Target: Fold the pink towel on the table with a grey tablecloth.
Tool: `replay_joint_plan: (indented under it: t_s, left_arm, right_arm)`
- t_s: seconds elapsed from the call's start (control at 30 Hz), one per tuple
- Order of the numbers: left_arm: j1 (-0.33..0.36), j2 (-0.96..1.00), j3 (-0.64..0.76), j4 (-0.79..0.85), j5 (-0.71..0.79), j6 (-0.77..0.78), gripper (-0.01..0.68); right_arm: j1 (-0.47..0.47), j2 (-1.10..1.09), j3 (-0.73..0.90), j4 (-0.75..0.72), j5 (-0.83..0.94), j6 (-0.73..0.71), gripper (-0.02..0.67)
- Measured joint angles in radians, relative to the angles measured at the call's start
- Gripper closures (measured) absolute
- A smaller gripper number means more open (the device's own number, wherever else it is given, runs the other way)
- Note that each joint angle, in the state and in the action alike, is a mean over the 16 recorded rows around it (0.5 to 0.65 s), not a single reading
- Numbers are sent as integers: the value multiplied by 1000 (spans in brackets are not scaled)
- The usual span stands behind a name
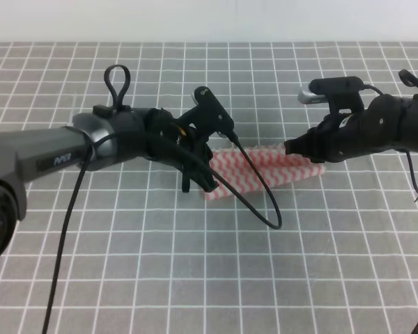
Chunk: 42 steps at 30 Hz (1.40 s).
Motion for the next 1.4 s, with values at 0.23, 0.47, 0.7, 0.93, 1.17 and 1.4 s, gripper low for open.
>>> replay_joint_plan:
  t_s: [0.23, 0.47, 0.7, 0.93, 1.17, 1.4]
  left_arm:
    - [4, 9, 0, -2, -16, 1, 577]
    - [5, 13, -1, -2, -52, -9, 418]
    - [23, 13, -1, -2, -104, -26, 309]
    - [42, 4, -3, -4, -134, -43, 302]
    - [32, -27, -6, -20, -86, -77, 340]
    - [-5, -55, -6, -58, 5, -115, 432]
  right_arm:
    - [0, 2, 0, 0, -11, 0, 519]
    - [-1, -2, 0, 0, -7, 1, 470]
    - [-3, -22, 0, 1, 14, 2, 454]
    - [-4, -49, 0, 7, 75, 4, 453]
    - [-3, -44, 0, 8, 135, 5, 468]
    - [-3, -13, 1, -4, 165, 5, 530]
